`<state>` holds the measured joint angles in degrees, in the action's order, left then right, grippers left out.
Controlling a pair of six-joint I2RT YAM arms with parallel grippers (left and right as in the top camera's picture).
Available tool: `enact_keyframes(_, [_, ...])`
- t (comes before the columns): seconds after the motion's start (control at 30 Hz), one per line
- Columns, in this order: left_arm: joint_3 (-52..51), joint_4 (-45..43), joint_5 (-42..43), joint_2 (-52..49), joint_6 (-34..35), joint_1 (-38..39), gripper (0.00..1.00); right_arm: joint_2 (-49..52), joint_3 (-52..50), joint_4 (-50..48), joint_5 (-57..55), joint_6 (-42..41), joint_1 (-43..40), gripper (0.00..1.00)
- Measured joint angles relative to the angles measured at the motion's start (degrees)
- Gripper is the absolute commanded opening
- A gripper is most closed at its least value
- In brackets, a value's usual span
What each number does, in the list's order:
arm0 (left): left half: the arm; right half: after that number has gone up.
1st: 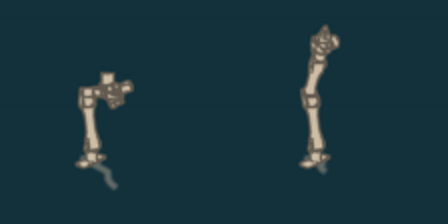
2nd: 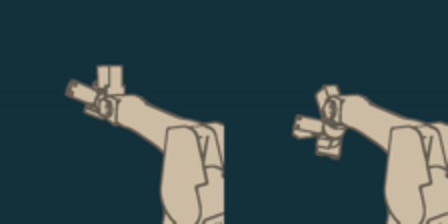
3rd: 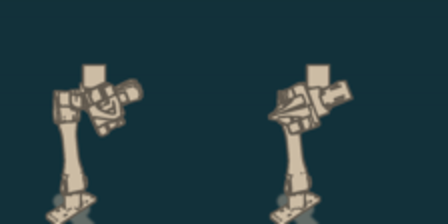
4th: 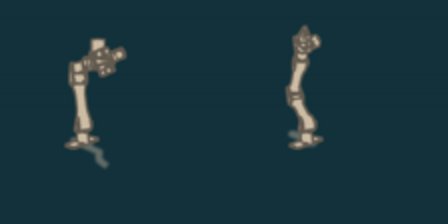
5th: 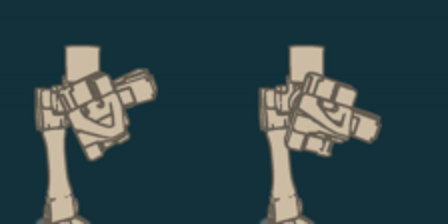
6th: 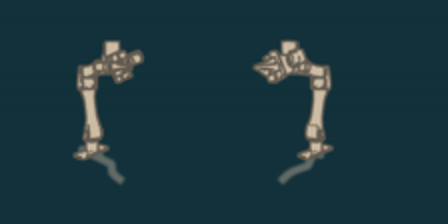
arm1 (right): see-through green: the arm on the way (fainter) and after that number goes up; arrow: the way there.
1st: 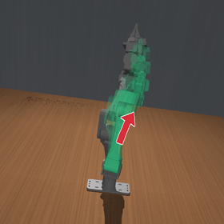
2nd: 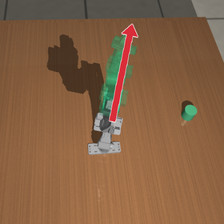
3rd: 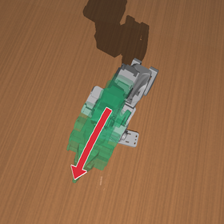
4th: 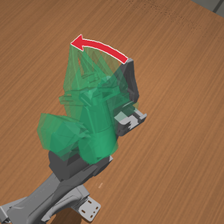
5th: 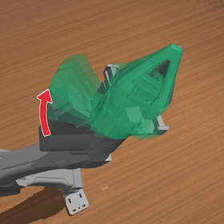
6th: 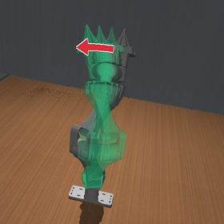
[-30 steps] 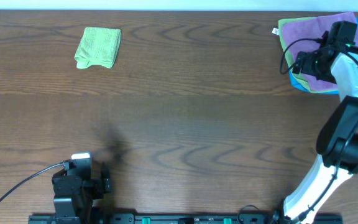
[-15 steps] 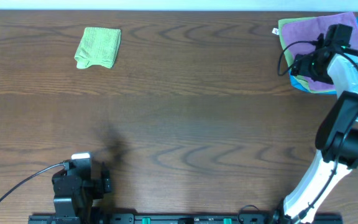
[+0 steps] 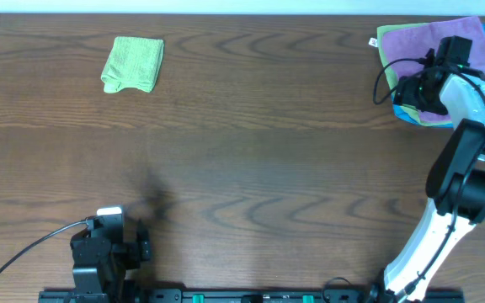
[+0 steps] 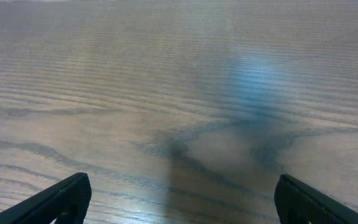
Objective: Fold the cloth
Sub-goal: 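Reach the right gripper to the purple cloth on the stack, then lower the right gripper and pinch the purple cloth's near edge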
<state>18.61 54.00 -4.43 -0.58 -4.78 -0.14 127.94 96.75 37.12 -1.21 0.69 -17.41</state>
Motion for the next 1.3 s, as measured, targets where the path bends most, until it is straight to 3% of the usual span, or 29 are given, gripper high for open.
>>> enact_keyframes(0.87, [0.0, 0.0, 0.0, 0.0, 0.0, 0.0, 0.96, 0.0, 0.0, 2.1, 0.0, 0.0, 0.0, 0.54])
enact_keyframes(1.3, [0.0, 0.0, 0.0, 0.0, 0.0, 0.0, 0.95, -1.3, 0.0, 2.7, 0.0, 0.2, 0.0, 0.49])
